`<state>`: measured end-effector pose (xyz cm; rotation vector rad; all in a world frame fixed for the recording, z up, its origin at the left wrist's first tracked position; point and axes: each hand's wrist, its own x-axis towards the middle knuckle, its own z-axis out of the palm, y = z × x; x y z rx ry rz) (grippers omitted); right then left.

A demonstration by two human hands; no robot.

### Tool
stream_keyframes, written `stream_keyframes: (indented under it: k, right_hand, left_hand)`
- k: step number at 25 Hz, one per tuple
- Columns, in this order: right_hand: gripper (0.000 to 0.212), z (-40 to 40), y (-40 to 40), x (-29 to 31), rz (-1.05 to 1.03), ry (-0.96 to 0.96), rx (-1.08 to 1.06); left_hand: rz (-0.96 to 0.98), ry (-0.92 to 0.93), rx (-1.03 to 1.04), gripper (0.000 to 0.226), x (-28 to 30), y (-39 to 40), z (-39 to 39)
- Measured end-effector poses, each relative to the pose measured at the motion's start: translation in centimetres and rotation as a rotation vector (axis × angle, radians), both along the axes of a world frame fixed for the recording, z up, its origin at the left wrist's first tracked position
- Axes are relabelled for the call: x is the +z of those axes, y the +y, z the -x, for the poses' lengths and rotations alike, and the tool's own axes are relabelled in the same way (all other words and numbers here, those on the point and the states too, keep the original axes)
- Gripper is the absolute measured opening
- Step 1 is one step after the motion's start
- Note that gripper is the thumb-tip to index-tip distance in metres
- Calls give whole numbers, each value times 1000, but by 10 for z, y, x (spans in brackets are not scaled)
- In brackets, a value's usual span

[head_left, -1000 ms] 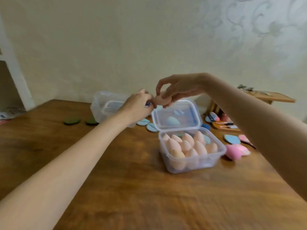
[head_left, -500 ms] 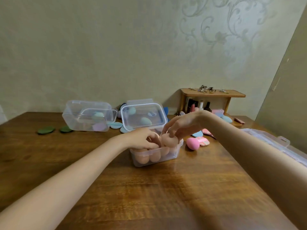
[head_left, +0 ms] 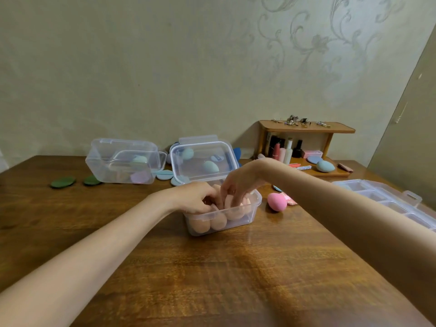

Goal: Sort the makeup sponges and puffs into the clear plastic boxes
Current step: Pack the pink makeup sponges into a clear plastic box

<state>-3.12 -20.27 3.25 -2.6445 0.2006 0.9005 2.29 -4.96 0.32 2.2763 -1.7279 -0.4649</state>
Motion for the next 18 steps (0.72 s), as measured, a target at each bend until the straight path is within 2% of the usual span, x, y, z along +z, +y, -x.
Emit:
stream_keyframes:
  k: [3, 5, 6, 8, 11, 13, 14, 16, 18]
  right_hand:
    - [7, -4, 12, -29, 339, -311, 195]
    - [10, -3, 14, -32, 363, -383, 175]
    - [11, -2, 15, -26, 336, -339, 151]
    - [26, -1, 14, -10, 263, -188, 80]
    - [31, 8, 13, 14, 21, -81, -41]
    - [26, 19, -1, 30, -136, -207, -152]
    - [22, 25, -14, 37, -142, -324, -233]
    - [22, 37, -42, 39, 101, -483, -321]
    - [30, 53, -58, 23, 405, -367, -269]
  left_hand:
    - [10, -19, 1, 14, -1, -1, 0]
    - [35, -16, 27, 11, -2, -2, 1]
    - [49, -7, 41, 11, -2, -2, 2]
    - [54, 20, 73, 17, -3, -3, 4]
    - [5, 41, 92, 23, 1, -2, 2]
    - [10, 88, 99, 23, 12, 0, -4]
    - [49, 111, 109, 22, 17, 0, -8]
    - [172, 115, 140, 19, 23, -5, -10]
    - [243, 82, 148, 20, 19, -16, -1]
